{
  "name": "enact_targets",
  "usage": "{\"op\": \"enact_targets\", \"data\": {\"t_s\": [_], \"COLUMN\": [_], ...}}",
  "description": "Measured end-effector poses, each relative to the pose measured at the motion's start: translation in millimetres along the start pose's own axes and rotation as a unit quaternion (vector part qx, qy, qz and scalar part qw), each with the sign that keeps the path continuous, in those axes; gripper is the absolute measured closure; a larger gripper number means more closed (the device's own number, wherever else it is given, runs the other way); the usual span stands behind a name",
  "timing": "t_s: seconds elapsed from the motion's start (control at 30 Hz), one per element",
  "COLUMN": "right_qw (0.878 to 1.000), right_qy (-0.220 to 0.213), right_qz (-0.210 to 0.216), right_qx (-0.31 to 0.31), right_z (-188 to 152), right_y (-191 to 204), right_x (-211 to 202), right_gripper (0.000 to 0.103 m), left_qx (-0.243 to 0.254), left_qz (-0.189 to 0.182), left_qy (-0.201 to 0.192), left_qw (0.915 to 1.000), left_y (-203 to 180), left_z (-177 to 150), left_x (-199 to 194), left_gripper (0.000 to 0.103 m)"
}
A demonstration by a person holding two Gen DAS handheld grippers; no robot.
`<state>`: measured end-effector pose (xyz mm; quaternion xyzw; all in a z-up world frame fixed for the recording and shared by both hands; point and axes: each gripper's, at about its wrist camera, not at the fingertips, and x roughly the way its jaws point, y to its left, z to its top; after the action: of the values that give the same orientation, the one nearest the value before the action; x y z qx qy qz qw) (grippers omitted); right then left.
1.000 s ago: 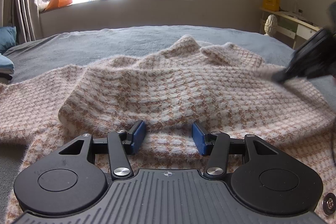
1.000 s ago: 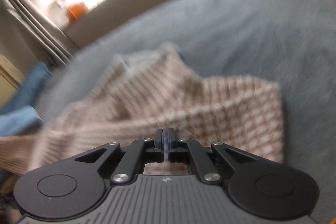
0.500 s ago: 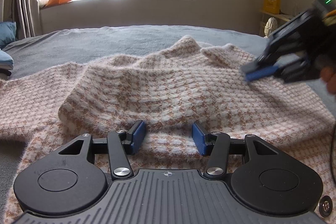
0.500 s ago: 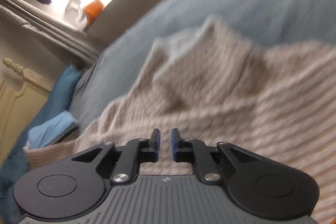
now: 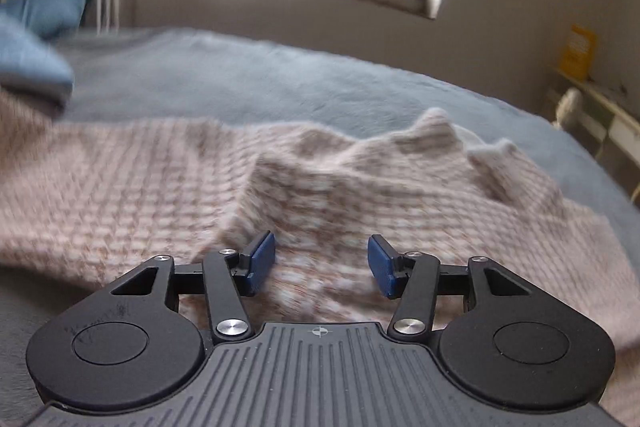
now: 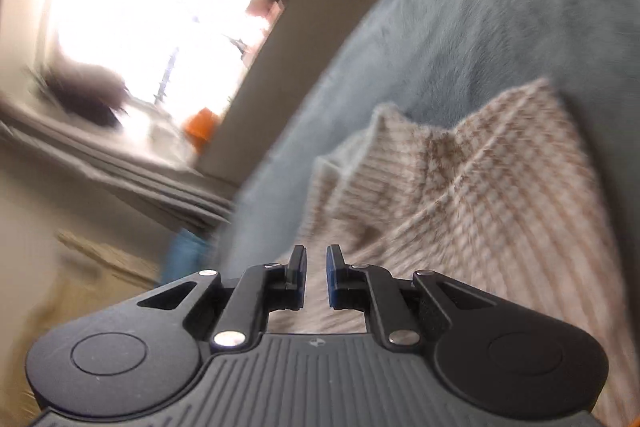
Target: Fold clothes
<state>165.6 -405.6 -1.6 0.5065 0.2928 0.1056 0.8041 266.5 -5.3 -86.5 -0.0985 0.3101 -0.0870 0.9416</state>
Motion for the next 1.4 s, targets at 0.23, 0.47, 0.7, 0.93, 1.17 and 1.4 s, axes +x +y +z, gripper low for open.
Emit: {"op": "enact_targets", "data": {"t_s": [0.23, 0.47, 0.7, 0.93, 1.17, 1.4], "right_qw": [0.997, 0.992, 0.961, 0.967, 0.973, 0.975], "right_qy": [-0.044, -0.025, -0.146, -0.124, -0.034, 0.045], "right_qz": [0.044, -0.025, -0.095, -0.017, 0.006, -0.073], "right_qx": [0.055, 0.119, 0.216, 0.222, 0.23, 0.206], "right_z": [-20, -32, -46, -61, -103, -164], "right_y": [-19, -84, -128, -102, -96, -109], "right_x": [-82, -32, -68, -98, -71, -59], "right_gripper": [0.092, 0.092, 0.093, 0.093, 0.092, 0.092], "left_qx": [-0.061, -0.009, 0.038, 0.092, 0.103, 0.109], "left_qz": [-0.004, 0.014, 0.042, 0.043, 0.003, -0.008], "left_qy": [0.02, 0.034, 0.042, 0.052, 0.127, 0.203], "left_qw": [0.9979, 0.9993, 0.9975, 0.9935, 0.9865, 0.9732], "left_y": [16, 9, 14, 16, 26, 33], "left_z": [12, 10, 12, 23, -3, -65], "left_x": [-1, -16, -39, -82, -127, -141], "left_gripper": [0.051, 0.047, 0.047, 0.045, 0.041, 0.04]}}
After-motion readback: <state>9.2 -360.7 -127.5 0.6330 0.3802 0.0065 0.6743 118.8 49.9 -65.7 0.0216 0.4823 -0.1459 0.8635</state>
